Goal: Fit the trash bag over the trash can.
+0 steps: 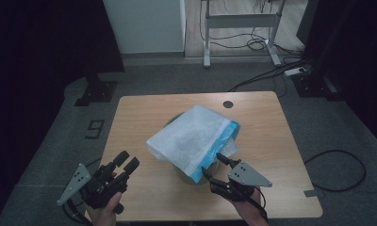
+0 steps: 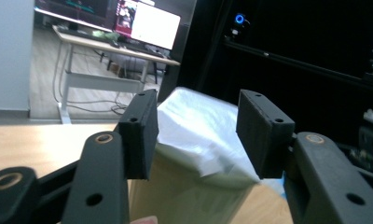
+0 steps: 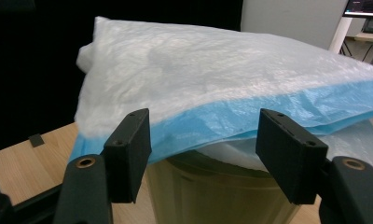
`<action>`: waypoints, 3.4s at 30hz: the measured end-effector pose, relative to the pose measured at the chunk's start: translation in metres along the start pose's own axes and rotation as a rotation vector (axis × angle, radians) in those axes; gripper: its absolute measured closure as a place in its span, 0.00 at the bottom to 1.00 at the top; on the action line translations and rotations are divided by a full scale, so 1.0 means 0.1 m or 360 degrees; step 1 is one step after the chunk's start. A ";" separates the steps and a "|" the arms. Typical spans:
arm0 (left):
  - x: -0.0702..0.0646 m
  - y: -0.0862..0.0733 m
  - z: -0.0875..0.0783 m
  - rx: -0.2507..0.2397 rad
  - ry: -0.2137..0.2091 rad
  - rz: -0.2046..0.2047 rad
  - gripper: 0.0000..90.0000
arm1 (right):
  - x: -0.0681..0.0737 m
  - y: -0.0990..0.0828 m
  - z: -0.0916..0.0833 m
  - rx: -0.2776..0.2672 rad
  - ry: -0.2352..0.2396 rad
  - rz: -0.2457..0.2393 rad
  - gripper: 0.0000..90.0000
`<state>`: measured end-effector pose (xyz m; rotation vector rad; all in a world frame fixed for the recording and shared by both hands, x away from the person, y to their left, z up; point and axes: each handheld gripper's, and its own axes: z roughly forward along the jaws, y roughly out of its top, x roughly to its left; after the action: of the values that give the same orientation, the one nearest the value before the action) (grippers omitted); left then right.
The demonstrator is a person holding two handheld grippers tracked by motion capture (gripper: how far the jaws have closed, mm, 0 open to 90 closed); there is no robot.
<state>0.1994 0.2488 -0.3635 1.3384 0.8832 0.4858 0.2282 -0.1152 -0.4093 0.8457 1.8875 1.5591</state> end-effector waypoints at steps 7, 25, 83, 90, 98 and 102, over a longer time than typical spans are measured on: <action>-0.17 0.20 0.08 -0.0037 -0.0010 0.0093 0.51 | -0.01 -0.03 -0.01 0.0016 0.0010 -0.0007 0.41; 0.03 0.20 0.96 0.0345 0.0122 0.0202 0.35 | 0.00 -0.02 0.03 0.0042 0.0033 -0.0038 0.43; 0.31 -0.51 0.21 0.0480 -0.0074 0.0015 1.00 | 0.06 0.01 -0.13 -0.0017 0.0081 0.0041 0.38; 0.23 -0.71 0.25 0.0560 -0.0127 0.0014 1.00 | 0.17 -0.01 -0.16 -0.0020 0.0119 0.0036 0.36; 0.18 -0.74 0.31 0.0583 -0.0148 0.0030 1.00 | 0.26 -0.13 -0.15 0.0018 0.0167 0.0082 0.36; 0.18 -0.74 0.32 0.0588 -0.0147 0.0029 1.00 | 0.30 -0.23 -0.10 0.0052 0.0195 0.0124 0.40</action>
<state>0.2217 0.2272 -0.4402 1.6923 0.9128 0.2788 0.1979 -0.1022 -0.4309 0.8652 1.9921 1.6653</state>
